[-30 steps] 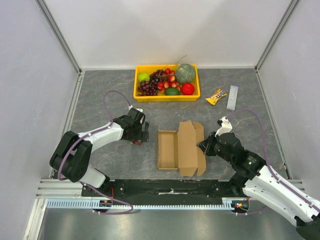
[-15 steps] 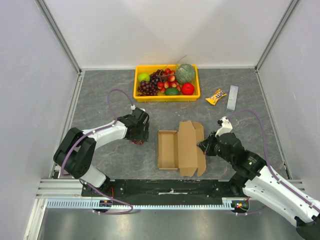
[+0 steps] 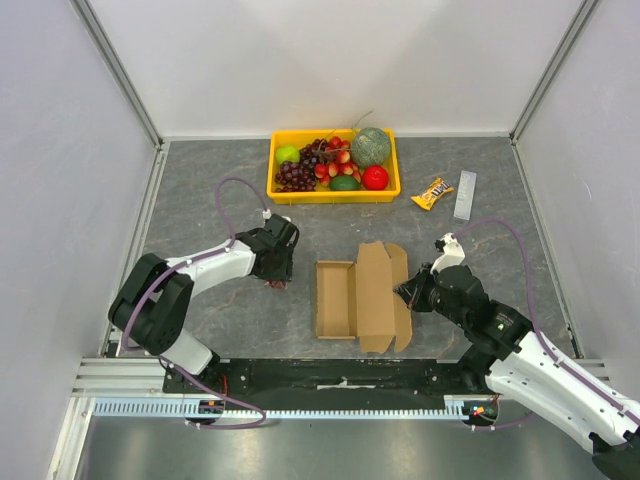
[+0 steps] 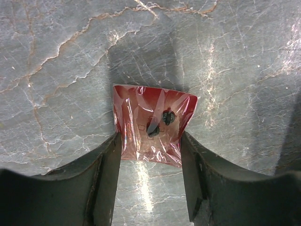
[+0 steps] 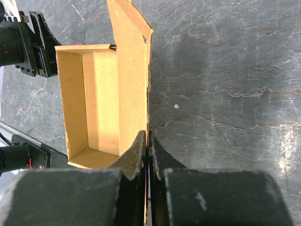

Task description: Fold the paper box

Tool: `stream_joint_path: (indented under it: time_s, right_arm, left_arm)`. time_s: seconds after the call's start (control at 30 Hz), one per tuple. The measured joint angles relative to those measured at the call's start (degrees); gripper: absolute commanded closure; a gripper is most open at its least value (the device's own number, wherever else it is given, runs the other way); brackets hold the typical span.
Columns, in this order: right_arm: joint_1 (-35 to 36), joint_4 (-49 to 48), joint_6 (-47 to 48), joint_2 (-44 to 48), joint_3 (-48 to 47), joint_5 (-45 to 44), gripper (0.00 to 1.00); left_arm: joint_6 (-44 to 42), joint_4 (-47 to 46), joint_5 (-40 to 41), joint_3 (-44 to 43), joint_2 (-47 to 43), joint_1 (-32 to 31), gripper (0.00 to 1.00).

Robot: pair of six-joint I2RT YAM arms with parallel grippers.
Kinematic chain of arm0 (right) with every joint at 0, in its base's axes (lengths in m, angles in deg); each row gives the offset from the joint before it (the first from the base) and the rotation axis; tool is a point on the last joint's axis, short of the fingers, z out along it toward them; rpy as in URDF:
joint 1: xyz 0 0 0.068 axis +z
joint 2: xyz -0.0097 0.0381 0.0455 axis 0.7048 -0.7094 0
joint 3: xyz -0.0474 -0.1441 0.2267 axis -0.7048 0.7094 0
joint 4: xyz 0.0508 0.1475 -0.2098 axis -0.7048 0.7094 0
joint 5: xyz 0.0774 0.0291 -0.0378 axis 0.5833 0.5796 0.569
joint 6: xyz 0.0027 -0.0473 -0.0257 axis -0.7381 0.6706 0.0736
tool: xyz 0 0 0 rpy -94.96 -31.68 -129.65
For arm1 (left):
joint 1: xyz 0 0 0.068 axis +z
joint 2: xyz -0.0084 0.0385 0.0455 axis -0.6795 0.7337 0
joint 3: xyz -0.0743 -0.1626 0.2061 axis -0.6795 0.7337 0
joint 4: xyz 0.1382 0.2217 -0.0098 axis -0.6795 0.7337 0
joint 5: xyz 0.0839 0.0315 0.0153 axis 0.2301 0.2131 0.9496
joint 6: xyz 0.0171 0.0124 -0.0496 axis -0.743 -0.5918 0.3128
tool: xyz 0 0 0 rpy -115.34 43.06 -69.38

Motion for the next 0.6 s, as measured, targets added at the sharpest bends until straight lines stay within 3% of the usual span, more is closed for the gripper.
stream_joint_path:
  time_s: [0.27,0.6]
  right_arm:
    - [0.00,-0.02,0.00,-0.44,0.00,-0.02,0.94]
    - [0.00,-0.02,0.00,-0.76,0.00,0.00,0.94]
  left_arm:
    - [0.02,1.27,0.46,-0.11,-0.70,-0.04,0.44]
    - [0.00,5.95,0.31,-4.48,-9.03,-0.04,0.44]
